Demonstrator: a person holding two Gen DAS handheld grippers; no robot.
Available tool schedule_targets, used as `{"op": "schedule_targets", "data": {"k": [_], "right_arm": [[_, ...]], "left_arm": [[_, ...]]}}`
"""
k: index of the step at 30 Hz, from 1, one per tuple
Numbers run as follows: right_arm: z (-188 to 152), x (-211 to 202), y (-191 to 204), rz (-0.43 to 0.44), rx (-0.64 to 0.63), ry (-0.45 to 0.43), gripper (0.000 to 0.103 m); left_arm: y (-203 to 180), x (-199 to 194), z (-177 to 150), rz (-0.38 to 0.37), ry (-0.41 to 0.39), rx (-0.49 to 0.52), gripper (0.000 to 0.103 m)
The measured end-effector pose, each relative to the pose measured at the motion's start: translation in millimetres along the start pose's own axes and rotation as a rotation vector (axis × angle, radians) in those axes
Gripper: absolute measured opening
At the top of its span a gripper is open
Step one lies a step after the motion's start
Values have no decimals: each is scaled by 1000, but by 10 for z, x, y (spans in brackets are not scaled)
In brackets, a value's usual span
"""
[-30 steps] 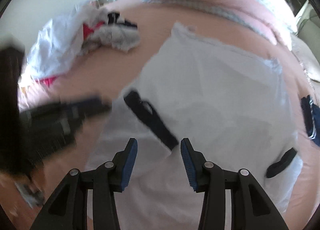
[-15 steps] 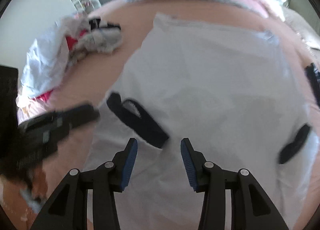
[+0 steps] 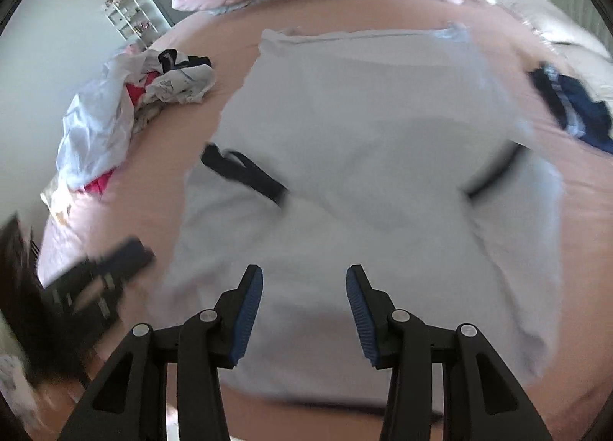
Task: Fold clothes
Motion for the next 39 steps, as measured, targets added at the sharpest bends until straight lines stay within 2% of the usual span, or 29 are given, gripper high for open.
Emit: {"op": "schedule_targets", "data": {"k": [2, 4, 5, 7, 10, 12, 14, 18, 21, 23, 24, 25, 28, 31, 39], "right_arm": [[-132, -16, -252, -52, 7, -6, 45], [-273, -23, -508, -101, 18, -6, 45], [-382, 38, -644, -107, 51, 22, 45], [-501, -8, -719, -97, 30, 1, 45], [-651, -151, -723, -129, -51, -17, 45], [-662, -357, -707, -56, -34, -61, 45], [-560, -605, -847, 12, 68, -143, 45], [-469, -848, -1424, 36, 301, -228, 45], [-601, -768, -1817, 44, 416, -175, 45], [-711, -672, -1963, 58, 468, -123, 45], [-719, -668, -1954, 85, 473, -119, 45], [-727, -664, -1944, 111, 479, -115, 45], [-699, -648, -1844, 195, 474, -113, 45], [-706, -583, -1695, 243, 450, -108, 45], [-532, -518, -1833, 138, 449, -195, 42]], "left_arm": [[-106, 111, -124, -9, 64, 14, 22], [-178, 135, -243, 52, 106, 66, 22], [-192, 81, -251, 55, 102, 52, 22], [-216, -38, -287, 33, 95, -18, 22], [-213, -268, -331, -17, 2, -185, 22], [-203, -354, -408, -38, -45, -320, 22], [-170, -326, -535, -55, -55, -449, 22], [-90, -261, -674, -91, -45, -650, 22], [-99, -214, -698, -101, -58, -691, 24], [-119, -207, -704, -134, -85, -733, 33], [-130, -202, -690, -158, -103, -757, 43], [-143, -189, -662, -177, -118, -771, 48], [-227, -223, -651, -207, -145, -791, 48], [-319, -200, -642, -195, -132, -762, 48], [-401, 33, -385, -92, -131, -608, 48]]}}
Point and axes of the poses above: each gripper's, at about its wrist camera, not at the fingertips, and x roughly the way its jaws point, y to its left, z to its top, the point moved 10 cm from there along x, roughly the way its jaws point, and after that the axes turned 9 degrees about x, right-handed, at the moved point
